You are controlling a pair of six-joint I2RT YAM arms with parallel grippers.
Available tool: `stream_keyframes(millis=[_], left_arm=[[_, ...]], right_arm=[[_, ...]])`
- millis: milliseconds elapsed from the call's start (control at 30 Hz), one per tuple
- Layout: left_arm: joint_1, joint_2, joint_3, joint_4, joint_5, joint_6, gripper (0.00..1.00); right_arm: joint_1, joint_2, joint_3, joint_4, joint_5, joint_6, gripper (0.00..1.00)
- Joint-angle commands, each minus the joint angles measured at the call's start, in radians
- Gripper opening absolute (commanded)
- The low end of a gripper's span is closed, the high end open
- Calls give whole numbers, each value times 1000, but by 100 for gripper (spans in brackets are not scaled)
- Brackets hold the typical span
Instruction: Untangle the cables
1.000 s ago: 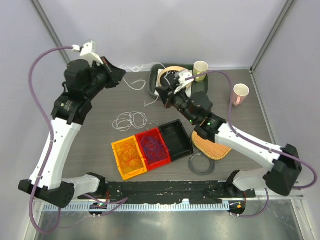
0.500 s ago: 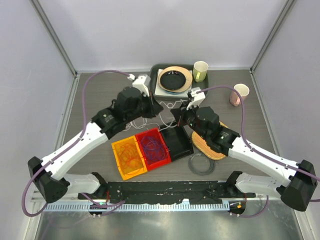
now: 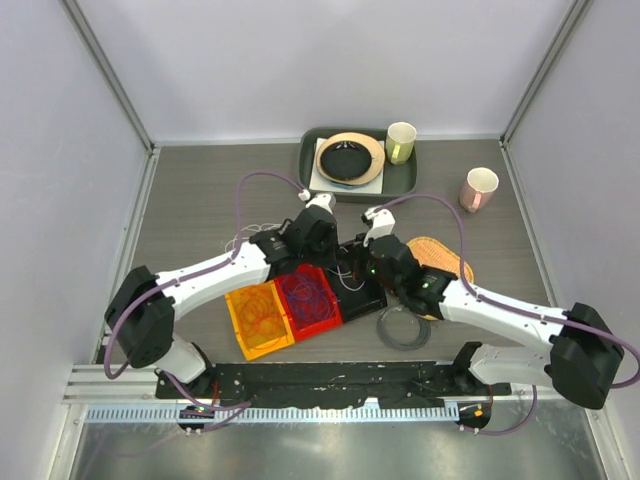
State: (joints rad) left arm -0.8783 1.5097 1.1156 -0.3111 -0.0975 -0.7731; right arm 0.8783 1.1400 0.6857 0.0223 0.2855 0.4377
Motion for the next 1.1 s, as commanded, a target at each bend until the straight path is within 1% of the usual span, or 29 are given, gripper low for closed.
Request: stream_keyframes(millis=[0,167,267,300,333,400,433,533,700,800,900,933,967,1033,1067], left_arm=[[-24,18,3,9,-82,-29,0],[-24,38,1,-31,-134,-41,0],[-24,44,3,-48,-163,-49,0],[-25,47,6,-51,-163,-49,0],[-24,50,7,-57,-163,-48,0],[-24,58,18,-77,-172,-48,0],[-25,60,18,-79,-185,-48,0],[-24,60,18,-83,-186,-45,0],[-25,63,27,-83,-174,-25,0],[-27,73,36,-83,-154,-3,0],[-28,93,49,-83,-146,11,0],[-28,98,58,-83,-145,14,1],[-28,113,64,-88,-145,18,1],[-33,129,84,-94,-145,24,6],[-36,144,90,-94,-146,28,10]], right_arm=[[34,76,-12,65,-5,50,1],[76,138,-9,50,10,93,1],[90,171,-2,15,24,110,1],[94,175,3,-14,30,122,2],[97,176,12,-42,43,125,11],[112,162,23,-100,79,134,25],[117,153,31,-117,92,148,34],[128,103,38,-182,130,180,44],[133,3,49,-278,164,213,45],[134,-51,51,-309,173,214,46],[133,-127,40,-314,253,190,48],[133,-158,38,-314,355,182,48],[125,-164,40,-314,397,174,48],[99,-164,54,-328,434,154,49],[87,-158,57,-331,419,154,49]])
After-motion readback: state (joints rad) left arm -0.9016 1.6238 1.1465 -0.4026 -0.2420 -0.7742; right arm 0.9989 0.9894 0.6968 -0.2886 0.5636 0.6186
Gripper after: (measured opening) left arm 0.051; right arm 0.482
